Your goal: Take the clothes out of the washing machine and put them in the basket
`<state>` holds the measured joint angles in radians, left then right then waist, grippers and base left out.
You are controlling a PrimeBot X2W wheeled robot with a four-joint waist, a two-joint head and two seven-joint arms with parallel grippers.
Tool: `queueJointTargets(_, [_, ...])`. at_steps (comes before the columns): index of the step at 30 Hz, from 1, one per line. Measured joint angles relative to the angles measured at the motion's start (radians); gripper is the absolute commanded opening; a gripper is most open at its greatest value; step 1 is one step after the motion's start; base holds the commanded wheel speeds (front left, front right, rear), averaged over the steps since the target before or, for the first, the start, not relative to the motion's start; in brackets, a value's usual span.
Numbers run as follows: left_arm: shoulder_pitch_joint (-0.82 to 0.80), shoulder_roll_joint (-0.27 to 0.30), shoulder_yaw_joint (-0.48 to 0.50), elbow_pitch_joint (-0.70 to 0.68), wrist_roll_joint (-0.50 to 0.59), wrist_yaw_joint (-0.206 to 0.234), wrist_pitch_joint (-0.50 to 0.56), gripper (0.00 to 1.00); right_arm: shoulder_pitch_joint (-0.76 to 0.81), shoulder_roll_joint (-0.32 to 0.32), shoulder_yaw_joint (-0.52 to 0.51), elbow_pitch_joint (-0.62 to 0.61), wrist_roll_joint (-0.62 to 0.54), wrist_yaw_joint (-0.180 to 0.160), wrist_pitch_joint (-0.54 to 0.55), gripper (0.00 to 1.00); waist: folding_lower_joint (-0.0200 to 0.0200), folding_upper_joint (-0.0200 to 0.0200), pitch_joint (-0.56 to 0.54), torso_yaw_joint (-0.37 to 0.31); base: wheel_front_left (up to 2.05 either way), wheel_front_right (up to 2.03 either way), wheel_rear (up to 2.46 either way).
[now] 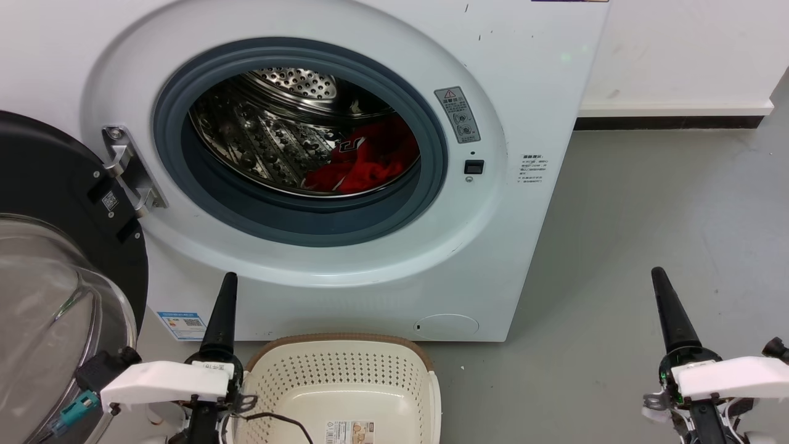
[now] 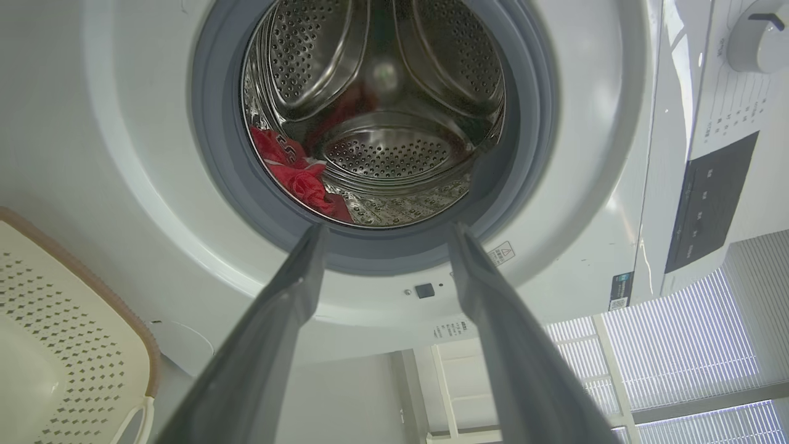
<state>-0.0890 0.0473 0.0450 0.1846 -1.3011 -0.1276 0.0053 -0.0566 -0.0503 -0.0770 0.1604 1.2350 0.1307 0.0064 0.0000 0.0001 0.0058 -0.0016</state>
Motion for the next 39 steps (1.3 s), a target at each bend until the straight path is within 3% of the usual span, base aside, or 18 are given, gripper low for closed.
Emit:
queueJointTargets(16, [-0.003,0.000,-0.044,-0.026,0.372,0.006,-0.059,1.00,0.027,0.000,0.031,-0.031,-0.408,0.000,-0.060,1.00,0.0000,0.0000,0.000,0.000,0.00,0.00,0.00])
queueJointTargets(26, [-0.012,0.010,-0.074,-0.019,0.558,0.025,-0.090,1.00,0.040,0.000,0.042,-0.043,-0.580,0.000,-0.079,1.00,0.0000,0.0000,-0.002,0.001,0.00,0.00,0.00])
queueJointTargets(39, [-0.019,0.033,-0.110,-0.013,0.721,0.049,-0.130,1.00,0.053,0.000,0.048,-0.065,-0.755,0.000,-0.099,1.00,0.0000,0.0000,-0.003,0.004,0.00,0.00,0.00])
